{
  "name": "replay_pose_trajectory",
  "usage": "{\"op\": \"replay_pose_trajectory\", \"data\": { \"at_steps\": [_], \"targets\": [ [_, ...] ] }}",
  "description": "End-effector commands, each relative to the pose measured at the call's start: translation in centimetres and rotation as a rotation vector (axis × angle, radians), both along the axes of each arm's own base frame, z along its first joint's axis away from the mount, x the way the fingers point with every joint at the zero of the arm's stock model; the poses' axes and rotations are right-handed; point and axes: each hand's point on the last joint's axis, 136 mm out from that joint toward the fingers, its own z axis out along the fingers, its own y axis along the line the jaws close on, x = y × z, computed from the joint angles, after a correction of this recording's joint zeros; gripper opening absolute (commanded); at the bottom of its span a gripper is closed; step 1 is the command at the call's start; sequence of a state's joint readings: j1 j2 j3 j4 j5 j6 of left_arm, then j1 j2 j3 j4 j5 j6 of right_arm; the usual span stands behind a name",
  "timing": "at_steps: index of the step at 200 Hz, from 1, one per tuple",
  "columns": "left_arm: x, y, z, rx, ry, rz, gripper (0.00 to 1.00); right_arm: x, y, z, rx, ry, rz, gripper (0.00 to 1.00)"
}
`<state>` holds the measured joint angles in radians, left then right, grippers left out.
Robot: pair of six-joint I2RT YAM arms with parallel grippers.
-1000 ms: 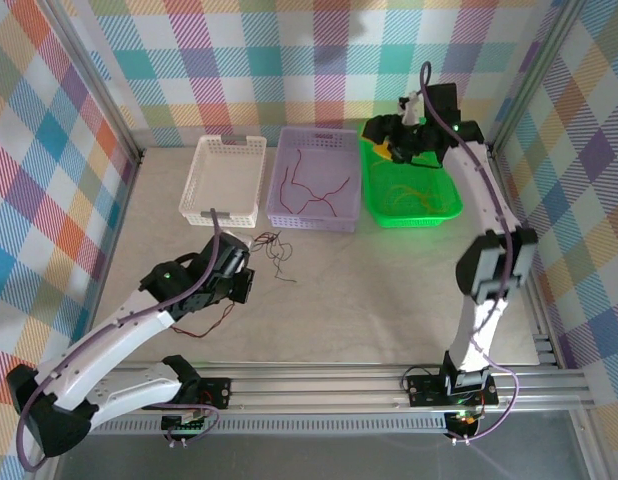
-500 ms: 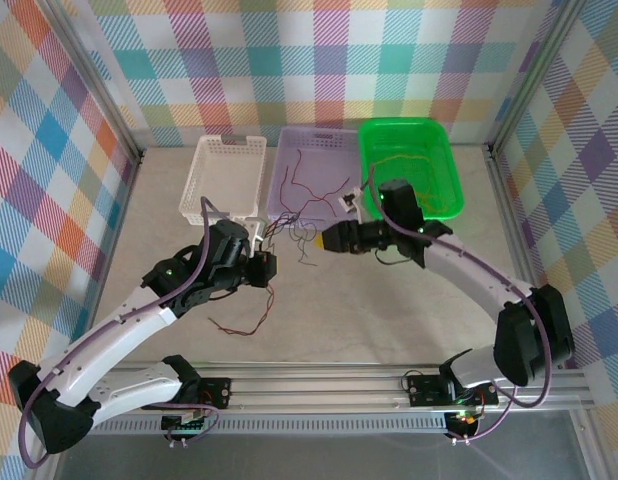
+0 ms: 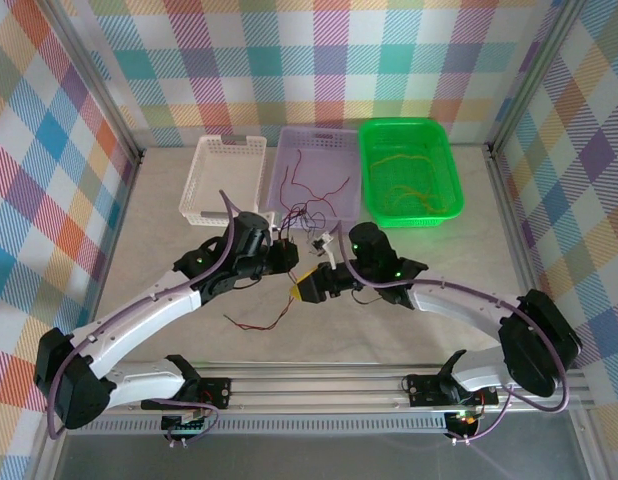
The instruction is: Untangle the cables
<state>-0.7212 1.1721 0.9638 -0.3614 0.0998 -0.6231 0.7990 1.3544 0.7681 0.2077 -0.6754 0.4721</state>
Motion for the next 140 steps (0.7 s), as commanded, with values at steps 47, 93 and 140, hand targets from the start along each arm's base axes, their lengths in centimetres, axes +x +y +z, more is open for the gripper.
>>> {"op": "replay_pose_trajectory", "data": {
  "at_steps": [47,93,140],
  "targets": [
    [0.4,-0.1,2.6,-0.059,-0.030,0.006,0.05,2.5,0.3,-1.1,-0.025,-0.121,-0.112,0.51],
    [0.1,-0.1,2.6,-0.044,-0.020,-0.015,0.06,2.9,-0.2,-0.3,-0.018,-0.176,-0.149,0.51],
    [-0.2,0.0,1.8,0.001,0.000,-0.038,0.06,2.1,-0.3,1.5,0.046,-0.201,-0.120,0.51]
  ]
}}
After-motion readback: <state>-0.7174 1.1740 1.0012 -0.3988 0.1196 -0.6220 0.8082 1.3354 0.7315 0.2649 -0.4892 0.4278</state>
